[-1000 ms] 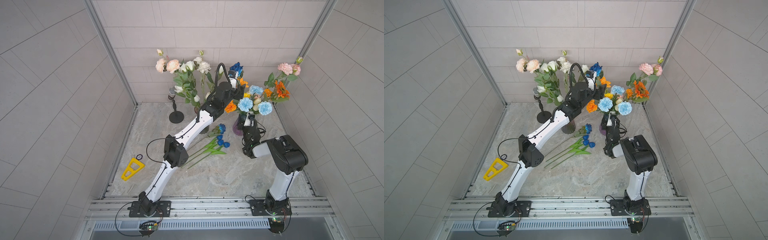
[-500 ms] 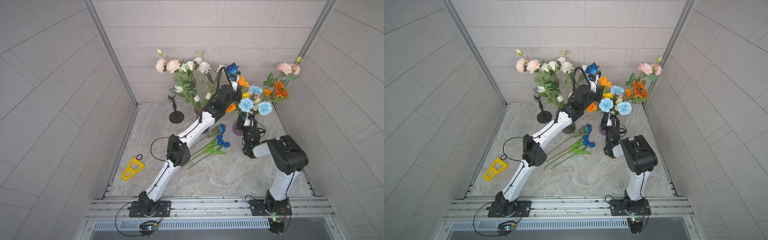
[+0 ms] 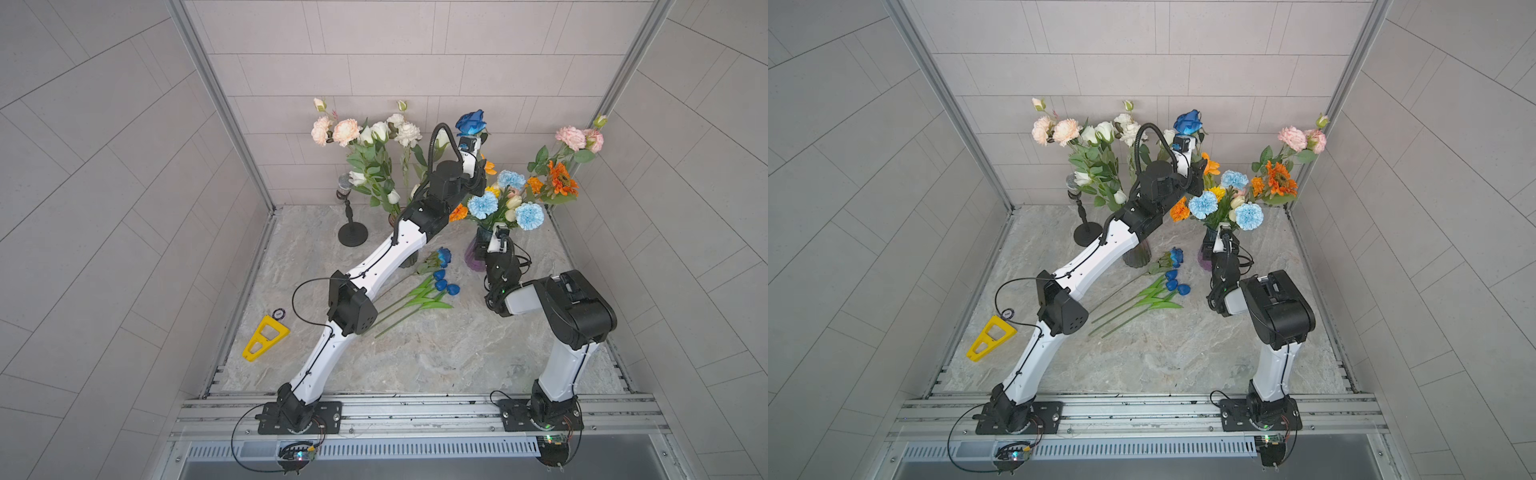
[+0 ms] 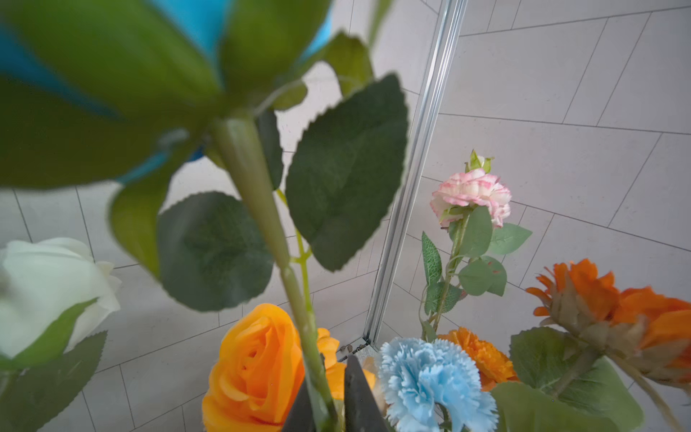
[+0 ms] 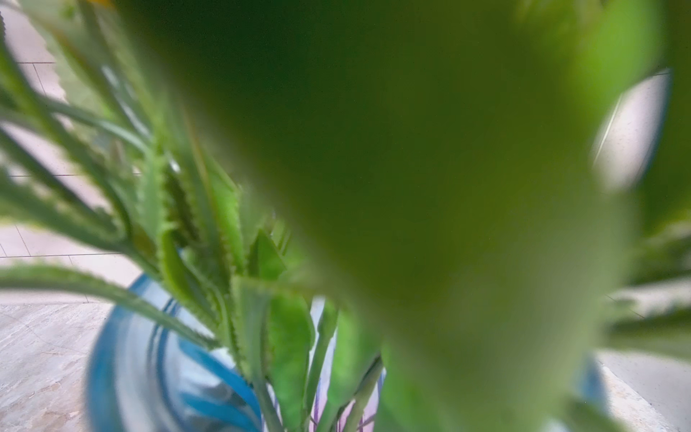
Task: Pick out blue flowers from the vase
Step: Pick up the flower from the vase.
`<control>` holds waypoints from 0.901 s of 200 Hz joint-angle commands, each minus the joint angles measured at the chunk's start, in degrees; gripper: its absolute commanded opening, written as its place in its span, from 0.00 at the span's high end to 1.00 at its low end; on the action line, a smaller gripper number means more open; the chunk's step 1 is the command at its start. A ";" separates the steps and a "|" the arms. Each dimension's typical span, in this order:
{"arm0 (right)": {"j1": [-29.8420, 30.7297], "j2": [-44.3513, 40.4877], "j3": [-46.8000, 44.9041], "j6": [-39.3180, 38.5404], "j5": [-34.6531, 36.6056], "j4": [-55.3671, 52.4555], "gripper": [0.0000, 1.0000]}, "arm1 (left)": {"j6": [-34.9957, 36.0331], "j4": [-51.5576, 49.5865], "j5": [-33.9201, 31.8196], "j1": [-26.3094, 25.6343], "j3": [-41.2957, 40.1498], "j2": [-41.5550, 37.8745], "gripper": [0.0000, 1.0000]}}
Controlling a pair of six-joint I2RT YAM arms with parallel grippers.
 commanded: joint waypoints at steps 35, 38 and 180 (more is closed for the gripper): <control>0.39 -0.65 0.70 0.01 -0.10 2.21 0.33 | 4.64 3.60 -1.45 -0.66 1.51 -5.59 0.94; 0.44 -0.70 0.70 0.01 -0.16 2.21 0.33 | 4.75 3.67 -1.63 -0.65 1.60 -5.70 0.95; 0.38 -0.87 0.74 -1.04 -0.01 2.16 0.33 | 7.19 5.56 -1.18 -1.37 2.11 -10.65 1.00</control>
